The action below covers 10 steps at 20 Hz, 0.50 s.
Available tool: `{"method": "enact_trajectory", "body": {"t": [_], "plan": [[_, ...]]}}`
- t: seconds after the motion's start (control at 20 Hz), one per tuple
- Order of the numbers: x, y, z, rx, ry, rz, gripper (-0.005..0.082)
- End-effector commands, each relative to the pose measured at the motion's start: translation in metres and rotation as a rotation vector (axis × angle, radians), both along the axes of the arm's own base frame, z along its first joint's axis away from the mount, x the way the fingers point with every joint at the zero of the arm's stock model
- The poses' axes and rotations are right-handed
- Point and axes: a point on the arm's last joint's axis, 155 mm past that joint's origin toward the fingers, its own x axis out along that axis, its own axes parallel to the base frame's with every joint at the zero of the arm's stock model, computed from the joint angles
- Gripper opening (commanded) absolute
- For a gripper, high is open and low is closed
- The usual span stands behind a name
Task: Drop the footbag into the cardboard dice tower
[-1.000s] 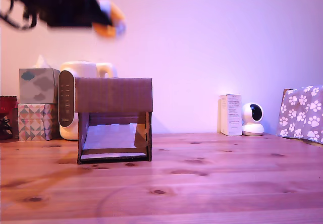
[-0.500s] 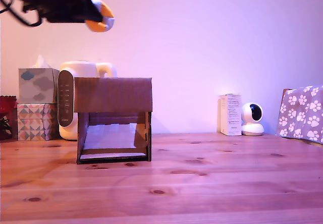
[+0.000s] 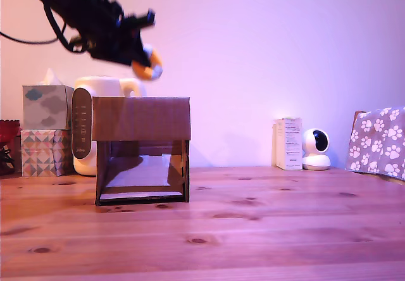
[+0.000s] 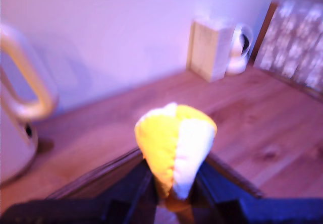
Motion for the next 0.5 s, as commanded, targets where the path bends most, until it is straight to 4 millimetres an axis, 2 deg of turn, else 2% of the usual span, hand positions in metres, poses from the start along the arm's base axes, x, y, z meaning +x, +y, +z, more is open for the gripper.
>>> {"method": "enact_trajectory", "body": {"t": [0.0, 0.25, 0.3, 0.4, 0.45], "plan": [[0.0051, 0.0009, -0.0010, 0.020, 0.011, -0.003, 0.0128], [0.0057, 0.0016, -0.0062, 0.024, 0.037, -0.011, 0.0144], [0.0053, 0.0001, -0.0049, 0.019, 0.035, -0.018, 0.0235], [0.0039, -0.0017, -0.0007, 0.015, 0.040, -0.028, 0.0567], [0.0030, -0.0016, 0.0009, 0.019, 0.049, -0.029, 0.0669]]}}
